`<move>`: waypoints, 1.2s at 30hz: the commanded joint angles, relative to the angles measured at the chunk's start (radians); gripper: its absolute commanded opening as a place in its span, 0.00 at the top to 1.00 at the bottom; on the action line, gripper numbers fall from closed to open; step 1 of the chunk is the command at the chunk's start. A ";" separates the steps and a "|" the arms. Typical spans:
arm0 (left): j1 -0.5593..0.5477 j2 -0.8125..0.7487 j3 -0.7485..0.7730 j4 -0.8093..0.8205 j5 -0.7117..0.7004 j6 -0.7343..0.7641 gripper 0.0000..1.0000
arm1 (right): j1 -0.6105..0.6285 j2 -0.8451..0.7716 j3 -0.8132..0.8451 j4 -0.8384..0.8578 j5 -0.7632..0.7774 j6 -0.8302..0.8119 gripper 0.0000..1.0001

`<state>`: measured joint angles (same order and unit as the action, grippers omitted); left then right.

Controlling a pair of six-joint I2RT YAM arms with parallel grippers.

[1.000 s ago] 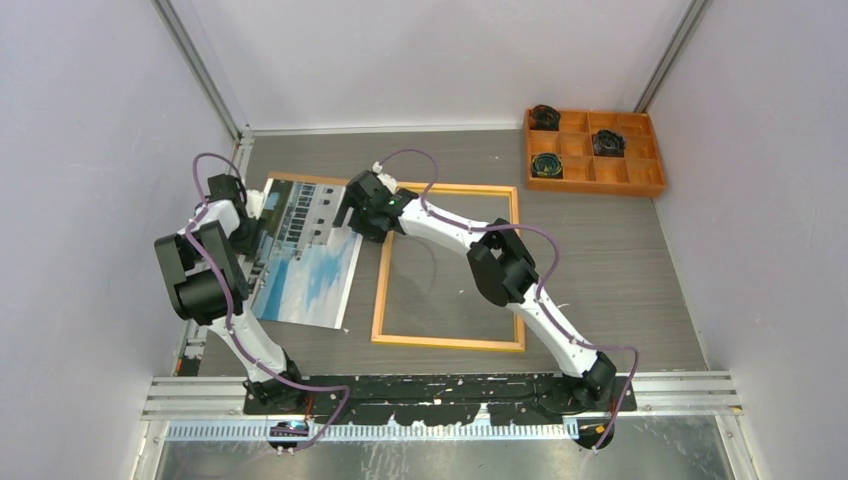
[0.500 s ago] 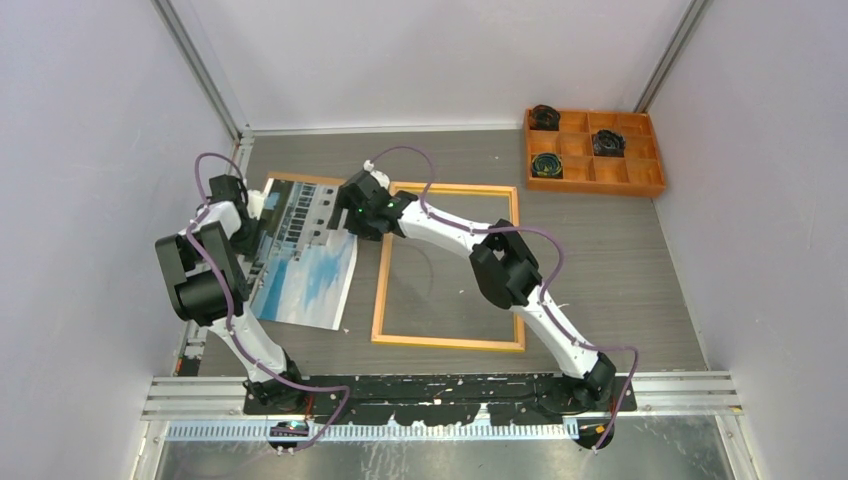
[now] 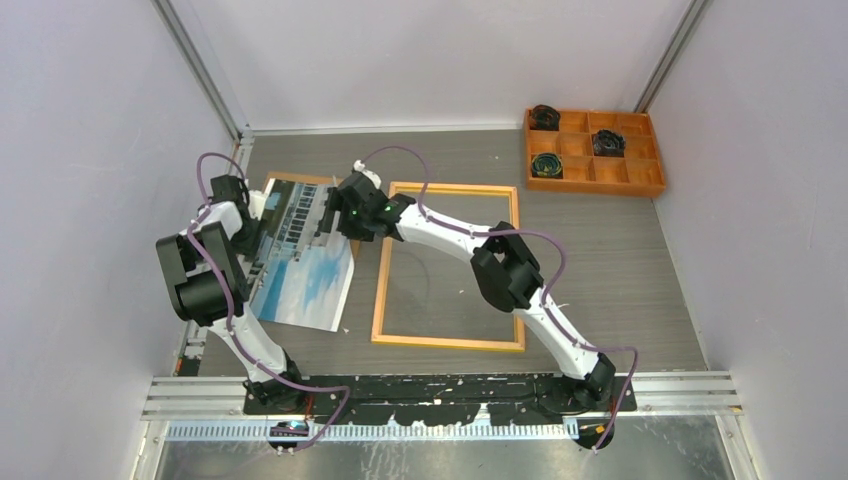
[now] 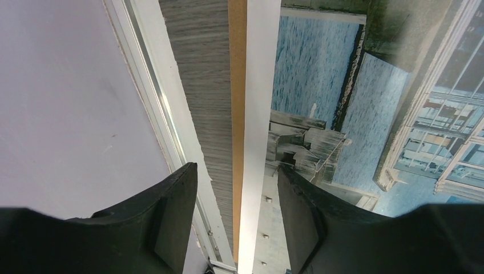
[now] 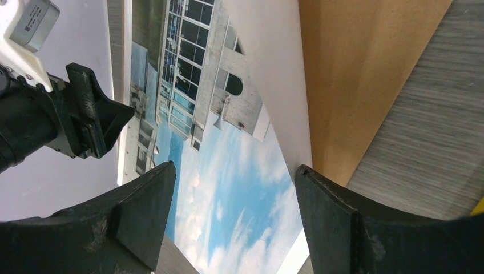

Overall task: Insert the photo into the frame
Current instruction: Pick up the photo at the center of the board.

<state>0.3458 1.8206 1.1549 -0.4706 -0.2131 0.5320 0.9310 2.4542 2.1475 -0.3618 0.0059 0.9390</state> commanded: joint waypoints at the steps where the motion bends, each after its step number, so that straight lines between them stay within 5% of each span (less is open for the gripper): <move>1: -0.002 0.033 -0.053 -0.009 0.055 -0.012 0.44 | -0.010 -0.046 0.010 0.048 -0.010 -0.058 0.20; 17: -0.003 0.029 -0.043 -0.017 0.060 -0.001 0.45 | -0.070 0.018 -0.003 0.095 -0.079 -0.043 0.37; 30: -0.002 0.005 0.005 -0.104 0.100 -0.017 0.44 | -0.082 0.008 -0.010 0.104 -0.101 -0.020 0.80; 36: 0.003 -0.086 0.065 -0.231 0.162 -0.046 0.15 | -0.096 -0.137 -0.095 0.102 -0.086 -0.069 0.99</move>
<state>0.3458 1.8053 1.1831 -0.5510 -0.1543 0.5224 0.8455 2.4748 2.1010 -0.2802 -0.0879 0.9115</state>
